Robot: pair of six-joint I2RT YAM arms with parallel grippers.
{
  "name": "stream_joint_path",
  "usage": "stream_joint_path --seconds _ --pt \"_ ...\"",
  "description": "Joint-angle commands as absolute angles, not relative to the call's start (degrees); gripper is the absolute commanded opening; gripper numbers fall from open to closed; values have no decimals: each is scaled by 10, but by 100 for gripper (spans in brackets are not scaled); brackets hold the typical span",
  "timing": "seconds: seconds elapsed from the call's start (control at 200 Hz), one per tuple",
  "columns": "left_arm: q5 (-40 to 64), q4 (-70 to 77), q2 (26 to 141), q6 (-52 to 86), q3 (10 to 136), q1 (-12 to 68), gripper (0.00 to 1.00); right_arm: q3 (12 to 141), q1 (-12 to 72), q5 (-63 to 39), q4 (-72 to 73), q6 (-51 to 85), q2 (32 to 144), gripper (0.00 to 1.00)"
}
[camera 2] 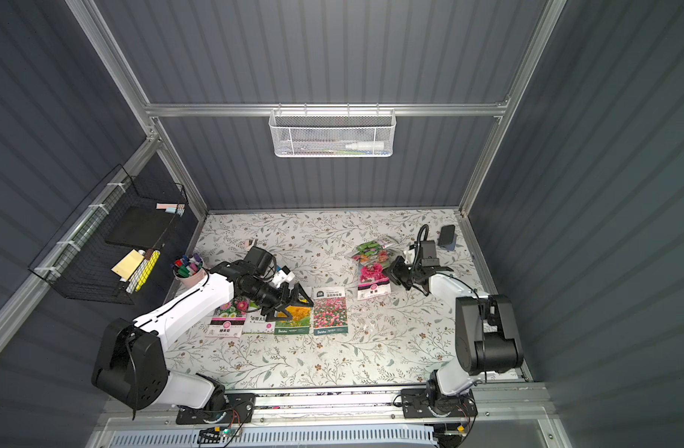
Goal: Arrange the seed packets in a row
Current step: Move the seed packet to the center of the board, then place the seed packet at the center of the board.
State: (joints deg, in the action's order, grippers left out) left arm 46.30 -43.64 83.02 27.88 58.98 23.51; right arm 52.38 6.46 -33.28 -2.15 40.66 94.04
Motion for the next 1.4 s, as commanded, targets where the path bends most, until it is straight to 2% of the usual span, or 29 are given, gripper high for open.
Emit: stream_joint_path --seconds 0.0,0.195,0.36,0.485,0.66,0.825,1.1,1.396 --pt "471 -435 826 284 579 233 100 550 63 -314 17 415 969 0" --pt "471 -440 823 281 574 233 99 547 66 -282 22 421 951 0" --pt "481 -441 835 279 580 233 100 593 84 -282 -188 339 966 0" --pt "485 -440 844 282 587 233 100 550 102 -224 -249 319 933 0" --pt "489 -427 847 287 584 233 99 459 104 -295 -178 329 875 0" --pt "490 -425 847 292 584 233 99 439 109 -322 -126 326 888 0" --pt "489 -430 837 290 581 233 99 413 132 -310 -66 344 926 0" --pt "489 -439 833 283 584 233 100 384 171 -255 -28 376 892 0"
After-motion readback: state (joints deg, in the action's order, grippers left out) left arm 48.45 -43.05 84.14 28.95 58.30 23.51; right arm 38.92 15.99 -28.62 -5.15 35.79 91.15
